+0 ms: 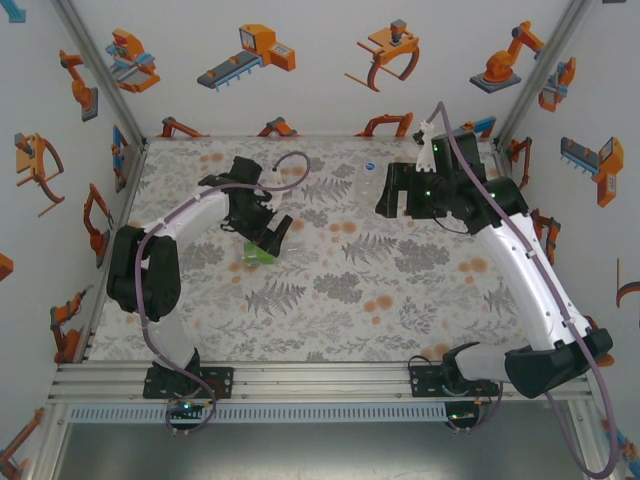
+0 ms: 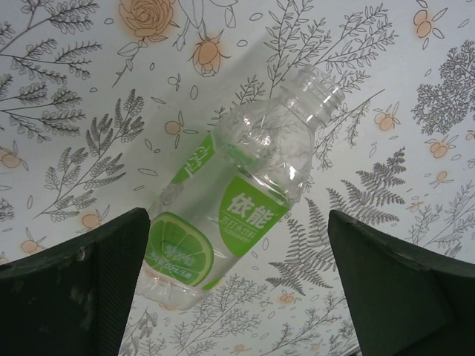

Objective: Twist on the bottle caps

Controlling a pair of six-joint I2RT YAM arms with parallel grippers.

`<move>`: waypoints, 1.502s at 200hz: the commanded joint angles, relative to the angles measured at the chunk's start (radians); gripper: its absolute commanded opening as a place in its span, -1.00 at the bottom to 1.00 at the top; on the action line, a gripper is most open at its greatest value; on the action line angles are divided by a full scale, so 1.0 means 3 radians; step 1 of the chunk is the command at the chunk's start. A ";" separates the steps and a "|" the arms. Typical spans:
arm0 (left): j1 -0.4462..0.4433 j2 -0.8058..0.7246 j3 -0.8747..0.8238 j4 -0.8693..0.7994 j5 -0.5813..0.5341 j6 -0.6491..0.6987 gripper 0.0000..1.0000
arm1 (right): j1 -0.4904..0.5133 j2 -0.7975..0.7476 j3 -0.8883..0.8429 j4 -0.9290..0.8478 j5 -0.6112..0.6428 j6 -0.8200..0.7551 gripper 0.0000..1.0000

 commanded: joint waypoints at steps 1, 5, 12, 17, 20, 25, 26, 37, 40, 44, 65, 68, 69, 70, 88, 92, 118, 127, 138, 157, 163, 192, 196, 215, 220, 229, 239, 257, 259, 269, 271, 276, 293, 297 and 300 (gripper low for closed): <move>-0.0002 -0.0074 -0.0134 -0.0139 0.0089 -0.0164 0.94 | 0.0014 -0.0099 -0.0086 0.0047 -0.0079 0.0122 0.54; -0.0006 -0.0098 -0.0158 -0.0131 0.0084 -0.0197 0.94 | 0.0015 -0.0103 -0.0098 0.0050 -0.0085 0.0128 0.53; -0.0014 -0.0137 -0.0210 -0.0113 0.0070 -0.0262 0.93 | 0.0018 -0.0110 -0.0119 0.0052 -0.0093 0.0138 0.53; -0.0019 -0.0165 -0.0248 -0.0105 0.0057 -0.0310 0.93 | 0.0015 -0.0117 -0.0135 0.0052 -0.0096 0.0146 0.53; -0.0027 -0.0177 -0.0266 -0.0103 0.0052 -0.0336 0.92 | 0.0017 -0.0118 -0.0143 0.0052 -0.0099 0.0148 0.53; -0.0042 -0.0201 -0.0295 -0.0101 0.0039 -0.0378 0.91 | 0.0015 -0.0126 -0.0158 0.0057 -0.0101 0.0154 0.53; -0.0043 -0.0203 -0.0301 -0.0099 0.0039 -0.0387 0.91 | 0.0014 -0.0127 -0.0163 0.0057 -0.0103 0.0156 0.53; -0.0091 -0.0262 -0.0354 -0.0099 0.0001 -0.0476 0.88 | 0.0015 -0.0137 -0.0198 0.0065 -0.0120 0.0169 0.53; -0.0108 -0.0274 -0.0366 -0.0102 -0.0022 -0.0496 0.88 | 0.0014 -0.0139 -0.0206 0.0065 -0.0121 0.0174 0.53; -0.0140 -0.0297 -0.0388 -0.0095 -0.0051 -0.0526 0.88 | 0.0015 -0.0143 -0.0219 0.0068 -0.0126 0.0179 0.53; -0.0298 -0.0346 -0.0433 -0.0098 -0.0216 -0.0697 0.86 | 0.0015 -0.0162 -0.0285 0.0068 -0.0141 0.0217 0.53; -0.0321 -0.0348 -0.0438 -0.0101 -0.0241 -0.0724 0.86 | 0.0013 -0.0166 -0.0296 0.0072 -0.0141 0.0220 0.53; -0.0329 -0.0348 -0.0440 -0.0102 -0.0249 -0.0732 0.86 | 0.0015 -0.0168 -0.0301 0.0072 -0.0144 0.0223 0.53; -0.0335 -0.0348 -0.0440 -0.0102 -0.0255 -0.0738 0.86 | 0.0012 -0.0169 -0.0305 0.0073 -0.0145 0.0224 0.53; -0.0447 -0.0303 -0.0437 -0.0108 -0.0433 -0.0914 0.82 | 0.0017 -0.0205 -0.0374 0.0092 -0.0146 0.0259 0.53; -0.0463 -0.0284 -0.0429 -0.0111 -0.0464 -0.0956 0.81 | 0.0017 -0.0217 -0.0389 0.0097 -0.0147 0.0264 0.53; -0.0575 -0.0134 -0.0373 -0.0091 -0.0541 -0.1144 0.75 | 0.0017 -0.0252 -0.0452 0.0118 -0.0147 0.0287 0.53; -0.0598 -0.0071 -0.0349 -0.0087 -0.0566 -0.1189 0.72 | 0.0014 -0.0255 -0.0464 0.0114 -0.0144 0.0287 0.53; -0.0608 -0.0015 -0.0334 -0.0087 -0.0606 -0.1252 0.69 | 0.0015 -0.0257 -0.0471 0.0106 -0.0142 0.0289 0.53; -0.0618 0.0062 -0.0329 -0.0083 -0.0643 -0.1382 0.64 | 0.0013 -0.0271 -0.0487 0.0089 -0.0137 0.0289 0.53; -0.0625 0.0086 -0.0328 -0.0074 -0.0654 -0.1414 0.63 | 0.0017 -0.0276 -0.0493 0.0088 -0.0137 0.0293 0.53; -0.0659 0.0183 -0.0353 -0.0017 -0.0711 -0.1504 0.59 | 0.0014 -0.0285 -0.0509 0.0068 -0.0132 0.0308 0.53; -0.0662 0.0193 -0.0364 -0.0008 -0.0720 -0.1513 0.59 | 0.0014 -0.0282 -0.0505 0.0064 -0.0132 0.0307 0.53; -0.0664 0.0228 -0.0419 0.0038 -0.0749 -0.1556 0.57 | 0.0017 -0.0278 -0.0489 0.0003 -0.0107 0.0304 0.54; -0.0664 0.0230 -0.0437 0.0054 -0.0749 -0.1562 0.56 | 0.0013 -0.0282 -0.0489 -0.0003 -0.0095 0.0302 0.53; -0.0663 0.0235 -0.0456 0.0075 -0.0752 -0.1580 0.54 | 0.0013 -0.0291 -0.0489 -0.0028 -0.0076 0.0304 0.53; -0.0661 0.0242 -0.0471 0.0091 -0.0753 -0.1588 0.52 | 0.0016 -0.0305 -0.0496 -0.0055 -0.0048 0.0302 0.53; -0.0664 0.0244 -0.0494 0.0114 -0.0776 -0.1598 0.50 | 0.0017 -0.0327 -0.0514 -0.0096 -0.0029 0.0303 0.54; -0.0664 0.0244 -0.0496 0.0120 -0.0778 -0.1598 0.50 | 0.0018 -0.0332 -0.0514 -0.0106 -0.0025 0.0304 0.53; -0.0664 0.0244 -0.0516 0.0136 -0.0780 -0.1598 0.46 | 0.0018 -0.0344 -0.0514 -0.0135 -0.0019 0.0307 0.53; -0.0664 0.0243 -0.0521 0.0141 -0.0775 -0.1598 0.45 | 0.0018 -0.0346 -0.0514 -0.0144 -0.0015 0.0307 0.53; -0.0664 0.0242 -0.0531 0.0147 -0.0771 -0.1598 0.41 | 0.0018 -0.0353 -0.0514 -0.0159 -0.0009 0.0307 0.54; -0.0664 0.0250 -0.0559 0.0170 -0.0771 -0.1609 0.32 | 0.0016 -0.0373 -0.0510 -0.0192 0.0024 0.0307 0.53; -0.0664 0.0254 -0.0569 0.0177 -0.0768 -0.1609 0.30 | 0.0016 -0.0374 -0.0509 -0.0201 0.0031 0.0307 0.53; -0.0664 0.0255 -0.0573 0.0183 -0.0766 -0.1609 0.29 | 0.0018 -0.0378 -0.0505 -0.0202 0.0035 0.0307 0.53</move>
